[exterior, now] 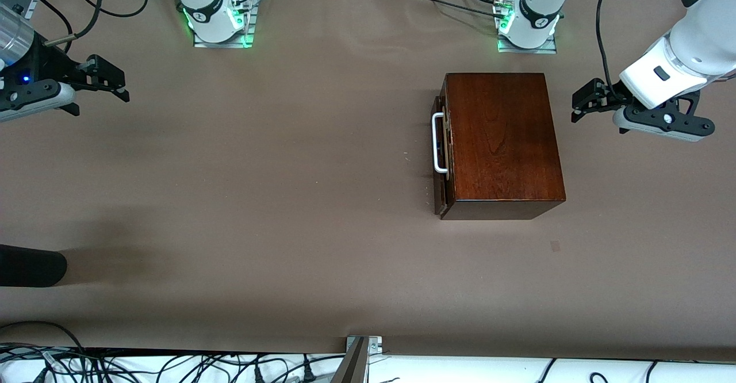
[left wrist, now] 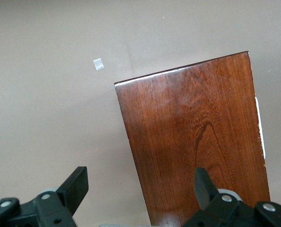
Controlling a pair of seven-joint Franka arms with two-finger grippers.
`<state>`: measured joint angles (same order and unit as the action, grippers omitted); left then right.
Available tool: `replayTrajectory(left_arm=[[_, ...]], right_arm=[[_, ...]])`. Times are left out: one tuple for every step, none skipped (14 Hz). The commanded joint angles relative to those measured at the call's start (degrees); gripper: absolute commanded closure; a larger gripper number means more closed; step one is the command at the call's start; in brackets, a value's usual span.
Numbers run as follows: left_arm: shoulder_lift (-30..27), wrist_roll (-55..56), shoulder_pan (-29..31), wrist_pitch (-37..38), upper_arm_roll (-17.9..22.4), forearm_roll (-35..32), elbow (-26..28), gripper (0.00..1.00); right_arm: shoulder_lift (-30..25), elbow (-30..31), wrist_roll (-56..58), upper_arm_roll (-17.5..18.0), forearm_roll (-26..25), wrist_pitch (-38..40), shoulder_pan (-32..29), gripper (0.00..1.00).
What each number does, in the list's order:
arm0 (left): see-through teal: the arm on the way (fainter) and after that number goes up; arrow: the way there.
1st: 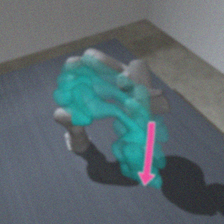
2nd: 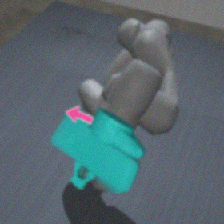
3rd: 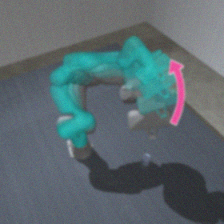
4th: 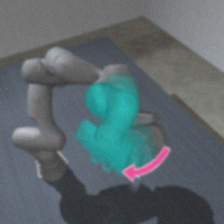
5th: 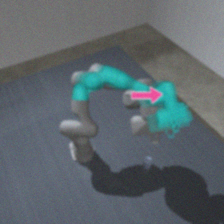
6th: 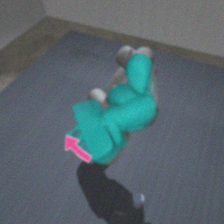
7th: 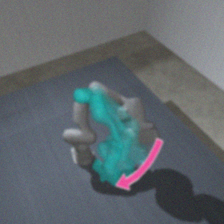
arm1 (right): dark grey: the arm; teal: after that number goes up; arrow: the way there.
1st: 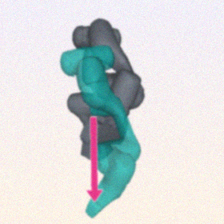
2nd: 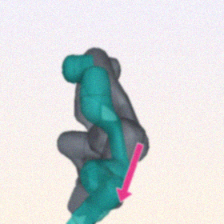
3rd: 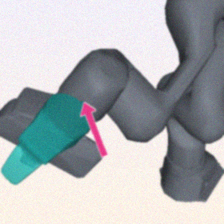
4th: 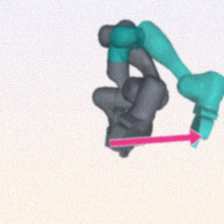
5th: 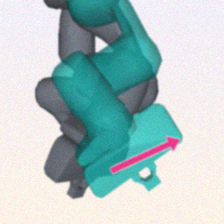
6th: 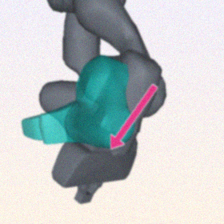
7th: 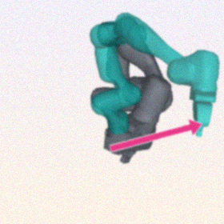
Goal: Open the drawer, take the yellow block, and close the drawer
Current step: 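Move the left gripper over the wooden box toward the drawer handle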
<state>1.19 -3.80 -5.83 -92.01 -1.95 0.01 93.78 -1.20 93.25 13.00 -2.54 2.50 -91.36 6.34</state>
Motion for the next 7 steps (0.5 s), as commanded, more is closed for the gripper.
replayTrajectory(left_arm=[[1.19,0.55,0.12,1.13,0.10,-1.15,-2.37,0.00],[1.19,0.55,0.12,1.04,0.19,-1.15,-2.37,0.00],[1.19,0.55,0.12,1.13,0.19,-1.15,-2.37,0.00],[1.19,0.55,0.12,1.13,0.10,-1.15,-2.37,0.00],[1.19,0.46,0.12,1.13,0.10,-1.15,-2.37,0.00],[1.19,0.46,0.03,1.22,0.10,-1.15,-2.37,0.00],[1.27,0.55,0.12,1.83,0.10,-1.15,-2.37,0.00]], right_arm=[[-0.74,0.27,-0.17,-0.01,-0.22,-0.04,0.08,0.00],[-0.73,0.44,-0.17,-0.01,-0.22,-0.04,0.08,0.00],[-0.73,0.35,-0.08,-0.01,-0.22,-0.13,0.08,0.00],[-0.73,0.18,0.00,-0.01,-0.30,-0.04,0.08,0.00],[-0.91,0.18,-0.26,-0.01,-0.22,0.04,0.08,0.00],[-1.17,0.26,-0.69,-0.01,-0.22,-0.13,0.08,0.00],[-1.17,0.18,-0.70,-0.01,-0.22,-0.30,0.08,0.00]])
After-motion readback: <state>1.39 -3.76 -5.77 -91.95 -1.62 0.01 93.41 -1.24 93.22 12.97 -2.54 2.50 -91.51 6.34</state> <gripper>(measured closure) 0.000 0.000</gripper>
